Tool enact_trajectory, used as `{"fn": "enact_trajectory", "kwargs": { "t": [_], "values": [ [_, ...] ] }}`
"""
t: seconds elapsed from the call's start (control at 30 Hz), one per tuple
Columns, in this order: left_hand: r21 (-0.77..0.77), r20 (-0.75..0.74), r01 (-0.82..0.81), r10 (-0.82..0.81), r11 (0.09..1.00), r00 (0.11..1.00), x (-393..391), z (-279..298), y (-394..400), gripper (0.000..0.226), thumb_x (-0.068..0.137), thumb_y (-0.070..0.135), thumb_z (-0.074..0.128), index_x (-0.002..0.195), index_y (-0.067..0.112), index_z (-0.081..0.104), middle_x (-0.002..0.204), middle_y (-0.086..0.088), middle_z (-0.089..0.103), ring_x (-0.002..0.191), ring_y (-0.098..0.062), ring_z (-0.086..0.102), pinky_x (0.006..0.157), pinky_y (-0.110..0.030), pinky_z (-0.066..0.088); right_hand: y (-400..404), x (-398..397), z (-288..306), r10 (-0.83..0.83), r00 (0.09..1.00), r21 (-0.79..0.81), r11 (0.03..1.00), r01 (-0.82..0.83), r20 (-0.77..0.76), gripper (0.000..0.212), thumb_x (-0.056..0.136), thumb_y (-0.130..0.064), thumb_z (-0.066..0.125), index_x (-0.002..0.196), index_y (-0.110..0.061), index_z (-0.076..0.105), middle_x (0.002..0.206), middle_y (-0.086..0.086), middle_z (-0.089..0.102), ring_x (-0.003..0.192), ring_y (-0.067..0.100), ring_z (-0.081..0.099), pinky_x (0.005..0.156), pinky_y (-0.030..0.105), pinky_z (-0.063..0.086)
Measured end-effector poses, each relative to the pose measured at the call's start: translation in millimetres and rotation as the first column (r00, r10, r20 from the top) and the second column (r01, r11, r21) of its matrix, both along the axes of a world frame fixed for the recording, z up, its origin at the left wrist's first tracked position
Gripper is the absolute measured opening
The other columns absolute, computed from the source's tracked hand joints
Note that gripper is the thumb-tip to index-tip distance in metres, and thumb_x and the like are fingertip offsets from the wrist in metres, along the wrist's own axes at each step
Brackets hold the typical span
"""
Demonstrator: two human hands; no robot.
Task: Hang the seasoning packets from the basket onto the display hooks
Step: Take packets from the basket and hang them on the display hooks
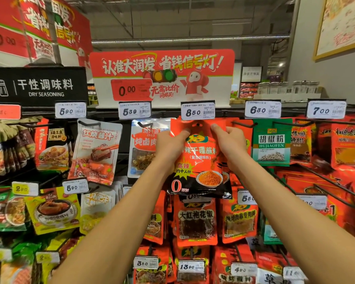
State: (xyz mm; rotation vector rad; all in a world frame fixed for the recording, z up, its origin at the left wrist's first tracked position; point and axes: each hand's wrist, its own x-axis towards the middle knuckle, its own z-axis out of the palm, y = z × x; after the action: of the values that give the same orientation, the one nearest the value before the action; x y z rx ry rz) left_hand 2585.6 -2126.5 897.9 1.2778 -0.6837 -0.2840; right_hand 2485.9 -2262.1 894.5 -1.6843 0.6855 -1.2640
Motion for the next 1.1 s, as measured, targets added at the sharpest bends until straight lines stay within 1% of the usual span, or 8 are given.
{"fn": "enact_trajectory", "kwargs": {
  "t": [0.23, 0.33, 0.43, 0.53, 0.73, 0.83, 1.03, 1.1],
  "values": [
    [0.036, 0.187, -0.122, 0.113, 0.992, 0.976, -5, -3, 5, 0.021, 0.092, 0.032, 0.069, 0.092, 0.011, 0.07, 0.088, -0.013, 0.076, 0.083, -0.033, 0.074, 0.081, -0.056, 0.06, 0, -5, -8, 0.032, 0.999, -0.023, 0.999, -0.032, -0.011, 0.038, 0.096, -0.052, 0.058, 0.076, -0.019, 0.064, 0.058, -0.011, 0.065, 0.054, 0.004, 0.061, 0.058, 0.03, 0.045],
    [0.088, 0.421, -0.276, 0.216, 0.957, 0.881, -6, -35, 18, 0.055, 0.09, 0.049, 0.067, 0.134, 0.018, 0.055, 0.127, -0.002, 0.06, 0.114, -0.022, 0.06, 0.099, -0.045, 0.051, 4, -22, -27, 0.112, 0.994, 0.026, 0.993, -0.112, -0.018, 0.056, 0.092, -0.056, 0.061, 0.129, -0.014, 0.06, 0.106, -0.001, 0.073, 0.095, 0.016, 0.07, 0.083, 0.041, 0.057],
    [0.207, 0.459, -0.124, 0.016, 0.97, 0.888, -7, -74, 35, 0.094, 0.081, 0.06, 0.073, 0.155, 0.04, 0.018, 0.137, 0.016, 0.035, 0.121, -0.003, 0.043, 0.102, -0.029, 0.038, 22, -38, -58, 0.197, 0.978, 0.016, 0.98, -0.196, -0.072, 0.087, 0.082, -0.064, 0.064, 0.153, -0.026, 0.032, 0.137, -0.008, 0.059, 0.121, 0.016, 0.061, 0.103, 0.046, 0.05],
    [0.273, 0.431, 0.102, -0.216, 0.957, 0.876, 0, -86, 36, 0.072, 0.084, 0.05, 0.077, 0.143, 0.042, 0.036, 0.133, 0.017, 0.058, 0.12, -0.003, 0.058, 0.099, -0.027, 0.046, 37, -32, -73, 0.216, 0.96, -0.132, 0.961, -0.241, -0.178, 0.079, 0.085, -0.065, 0.054, 0.151, -0.034, 0.025, 0.139, -0.009, 0.057, 0.126, 0.015, 0.057, 0.108, 0.043, 0.044],
    [0.283, 0.61, -0.046, -0.142, 0.958, 0.779, 27, -68, 8, 0.045, 0.087, 0.029, 0.078, 0.126, 0.031, 0.056, 0.117, 0.009, 0.068, 0.107, -0.007, 0.064, 0.098, -0.039, 0.051, 14, 0, -66, 0.167, 0.92, -0.183, 0.953, -0.243, -0.354, 0.083, 0.105, -0.038, 0.047, 0.159, -0.006, -0.008, 0.162, 0.011, 0.033, 0.148, 0.029, 0.034, 0.118, 0.039, 0.032],
    [0.292, 0.632, -0.082, -0.128, 0.953, 0.764, 33, -69, -11, 0.051, 0.084, 0.029, 0.082, 0.128, 0.018, 0.06, 0.119, 0.0, 0.068, 0.111, -0.018, 0.064, 0.097, -0.045, 0.052, -1, 6, -66, 0.133, 0.901, -0.194, 0.954, -0.23, -0.413, 0.082, 0.105, -0.035, 0.046, 0.158, -0.006, -0.009, 0.162, 0.017, 0.031, 0.146, 0.033, 0.036, 0.117, 0.048, 0.035],
    [0.303, 0.642, -0.123, -0.107, 0.945, 0.76, 33, -73, -20, 0.061, 0.079, 0.035, 0.084, 0.131, 0.02, 0.055, 0.122, -0.003, 0.065, 0.115, -0.021, 0.062, 0.099, -0.047, 0.052, -15, 1, -67, 0.131, 0.844, -0.184, 0.948, -0.26, -0.52, 0.091, 0.104, -0.045, 0.044, 0.156, -0.013, -0.024, 0.165, 0.021, 0.021, 0.148, 0.036, 0.031, 0.119, 0.048, 0.032],
    [0.303, 0.634, -0.15, -0.081, 0.941, 0.769, 33, -74, -18, 0.062, 0.078, 0.038, 0.084, 0.13, 0.02, 0.056, 0.122, -0.004, 0.064, 0.114, -0.021, 0.062, 0.098, -0.047, 0.052, -14, -2, -63, 0.133, 0.844, -0.184, 0.947, -0.263, -0.52, 0.092, 0.102, -0.048, 0.047, 0.158, -0.012, -0.017, 0.162, 0.019, 0.028, 0.145, 0.035, 0.037, 0.117, 0.046, 0.035]
  ]
}}
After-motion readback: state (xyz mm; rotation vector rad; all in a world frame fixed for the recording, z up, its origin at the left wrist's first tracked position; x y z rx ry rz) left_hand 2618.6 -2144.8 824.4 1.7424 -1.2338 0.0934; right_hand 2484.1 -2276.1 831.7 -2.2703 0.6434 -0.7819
